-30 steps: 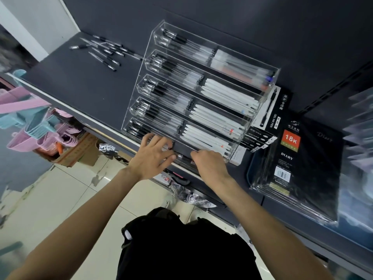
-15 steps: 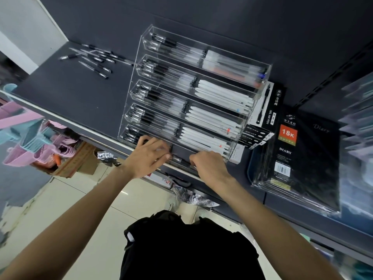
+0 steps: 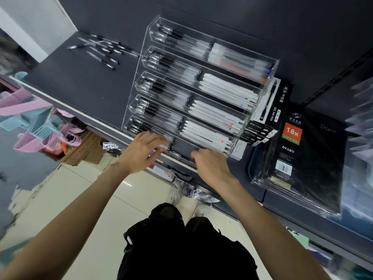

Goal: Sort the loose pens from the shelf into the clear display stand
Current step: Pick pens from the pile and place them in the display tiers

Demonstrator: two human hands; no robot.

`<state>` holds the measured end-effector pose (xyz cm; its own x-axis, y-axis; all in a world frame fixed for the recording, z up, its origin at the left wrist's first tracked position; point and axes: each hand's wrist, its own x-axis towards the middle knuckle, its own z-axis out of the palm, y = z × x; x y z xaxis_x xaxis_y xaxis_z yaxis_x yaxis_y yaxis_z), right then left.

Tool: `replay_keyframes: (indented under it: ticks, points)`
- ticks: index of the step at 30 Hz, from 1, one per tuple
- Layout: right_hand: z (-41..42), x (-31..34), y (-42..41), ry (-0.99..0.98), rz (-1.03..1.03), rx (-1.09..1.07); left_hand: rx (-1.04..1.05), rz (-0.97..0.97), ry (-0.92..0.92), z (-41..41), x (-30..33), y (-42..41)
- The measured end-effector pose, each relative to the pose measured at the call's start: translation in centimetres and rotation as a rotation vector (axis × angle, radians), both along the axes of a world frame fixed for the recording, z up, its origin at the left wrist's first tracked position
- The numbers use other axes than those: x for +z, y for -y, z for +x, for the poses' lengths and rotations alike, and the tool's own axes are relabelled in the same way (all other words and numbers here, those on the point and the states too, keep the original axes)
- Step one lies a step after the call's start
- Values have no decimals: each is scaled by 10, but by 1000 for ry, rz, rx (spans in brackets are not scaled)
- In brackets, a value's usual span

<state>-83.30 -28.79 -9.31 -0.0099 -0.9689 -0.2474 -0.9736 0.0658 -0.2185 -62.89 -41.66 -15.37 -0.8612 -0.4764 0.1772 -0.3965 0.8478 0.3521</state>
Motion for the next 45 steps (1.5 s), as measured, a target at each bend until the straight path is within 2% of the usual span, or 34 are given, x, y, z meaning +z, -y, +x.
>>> replay_keyframes:
  ticks: [4, 7, 11, 14, 16, 18, 20, 22, 27, 31, 38, 45]
  points:
    - [4, 7, -3, 75, -101, -15, 140, -17, -137, 16, 22, -13]
    - [14, 14, 0, 253, -232, -29, 341, -51, -243, 37, 42, -23]
    - [47, 32, 22, 458, -412, -16, 720, 58, -568, 76, 70, -19]
    - [80, 42, 60, 467, -425, 6, 832, 106, -840, 110, 83, 19]
    - [106, 41, 96, 443, -425, 27, 855, 122, -886, 136, 85, 59]
    - [131, 37, 140, 410, -441, 42, 863, 164, -776, 160, 79, 105]
    - [155, 31, 187, 389, -431, 36, 855, 203, -570, 179, 69, 157]
    - [171, 24, 233, 361, -374, -4, 779, 210, -382, 193, 57, 208]
    - [173, -3, 333, 202, -273, -138, 595, 189, -101, 199, 32, 314]
    - [169, -19, 395, 52, -158, -177, 541, 159, 2, 184, 19, 371]
    - [176, -40, 451, -54, -39, -240, 388, 78, 134, 144, 3, 442]
    - [171, -47, 472, 25, -100, -257, 229, 175, 271, 110, 2, 464]
